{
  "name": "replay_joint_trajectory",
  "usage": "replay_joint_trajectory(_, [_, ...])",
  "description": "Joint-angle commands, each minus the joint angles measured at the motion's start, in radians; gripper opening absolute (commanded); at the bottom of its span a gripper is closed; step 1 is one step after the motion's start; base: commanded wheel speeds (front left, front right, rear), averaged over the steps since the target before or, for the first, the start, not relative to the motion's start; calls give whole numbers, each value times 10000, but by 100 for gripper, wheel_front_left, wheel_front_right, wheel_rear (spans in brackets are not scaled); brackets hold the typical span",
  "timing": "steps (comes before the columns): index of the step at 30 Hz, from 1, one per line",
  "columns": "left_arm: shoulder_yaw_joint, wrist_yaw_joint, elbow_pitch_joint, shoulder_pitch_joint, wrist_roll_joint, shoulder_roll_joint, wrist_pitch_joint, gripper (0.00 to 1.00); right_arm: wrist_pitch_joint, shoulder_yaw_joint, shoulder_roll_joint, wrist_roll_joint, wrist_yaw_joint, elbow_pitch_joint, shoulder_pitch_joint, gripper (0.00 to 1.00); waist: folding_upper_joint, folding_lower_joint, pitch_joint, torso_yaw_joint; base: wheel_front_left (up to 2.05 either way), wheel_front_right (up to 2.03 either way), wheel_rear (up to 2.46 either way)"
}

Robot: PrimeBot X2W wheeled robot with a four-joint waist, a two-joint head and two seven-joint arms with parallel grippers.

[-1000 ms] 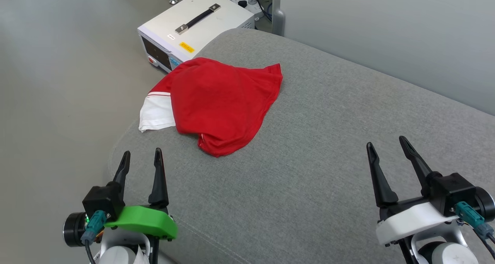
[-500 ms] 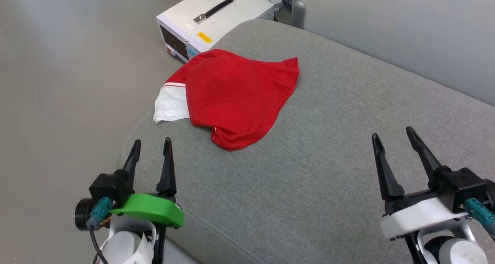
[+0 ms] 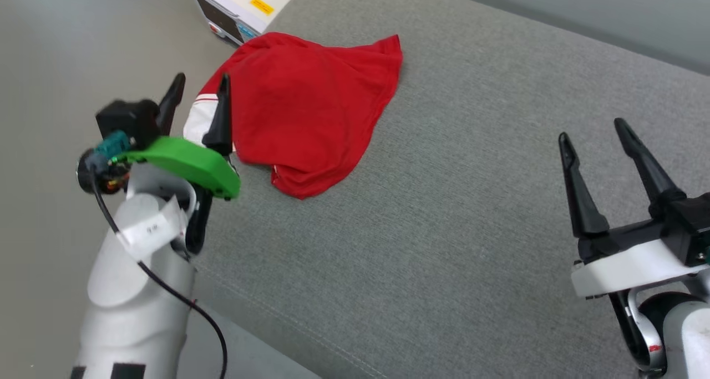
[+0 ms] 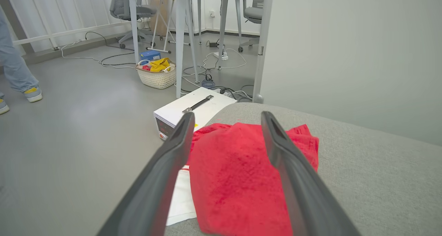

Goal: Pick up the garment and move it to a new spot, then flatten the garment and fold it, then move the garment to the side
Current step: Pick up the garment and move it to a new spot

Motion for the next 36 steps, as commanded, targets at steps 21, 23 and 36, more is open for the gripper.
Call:
replay_joint_trajectory(21, [-1988, -110, 4020, -3587, -3485, 2337, 5673, 100, 272, -22, -443, 53, -9, -570, -1462, 100, 0, -1, 3079, -2579, 0, 0, 0])
replay_joint_trajectory(23, [-1974, -110, 4535, -3646, -3666, 2333, 5837, 100, 288, -18, -443, 74, -9, -590, -1549, 100, 0, -1, 3236, -2686, 0, 0, 0])
replay_joint_trajectory(36, [-2497, -111, 5964, -3787, -4254, 2091, 6678, 0, 422, -137, -394, 111, -9, -591, -1554, 100, 0, -1, 3248, -2664, 0, 0, 0])
